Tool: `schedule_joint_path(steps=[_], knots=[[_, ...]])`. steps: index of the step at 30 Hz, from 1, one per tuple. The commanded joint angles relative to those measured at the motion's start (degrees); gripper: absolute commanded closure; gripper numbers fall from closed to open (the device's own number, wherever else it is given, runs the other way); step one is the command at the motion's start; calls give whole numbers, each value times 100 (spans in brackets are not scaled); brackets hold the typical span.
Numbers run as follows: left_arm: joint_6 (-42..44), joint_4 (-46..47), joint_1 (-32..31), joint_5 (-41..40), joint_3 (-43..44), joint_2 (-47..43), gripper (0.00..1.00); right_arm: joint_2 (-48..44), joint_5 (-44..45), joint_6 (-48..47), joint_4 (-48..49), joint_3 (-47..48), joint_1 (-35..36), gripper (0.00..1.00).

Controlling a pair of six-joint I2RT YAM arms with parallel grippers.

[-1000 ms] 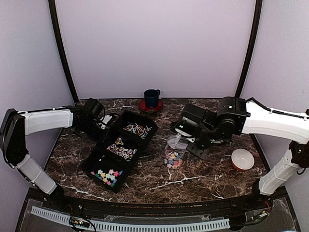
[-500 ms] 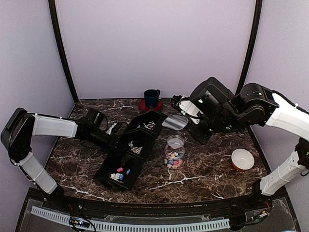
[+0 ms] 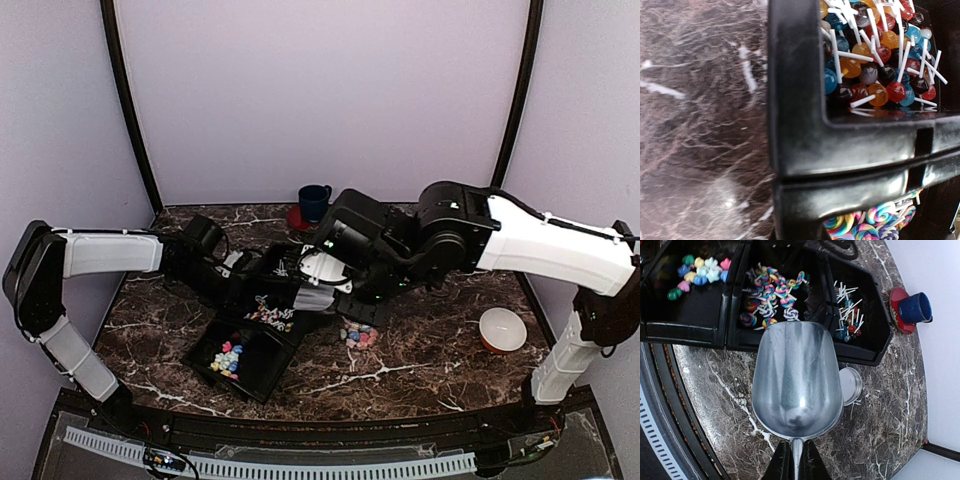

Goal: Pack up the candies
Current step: Scoop the fake candies from the storage box.

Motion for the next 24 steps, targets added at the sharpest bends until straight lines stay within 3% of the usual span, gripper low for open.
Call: schedule_joint_path(steps=[1,10,24], knots=[[334,-394,-178,-427,496,-279,100,523,-84,-306,-303,365,125,100],[529,-811,-551,-1194,901,-101,100,1644,219,-475,-517,917,134,100],[730,-1028,-889,-1489,1297,200,100,3174,-40,-1043,-603,1956,135,100]])
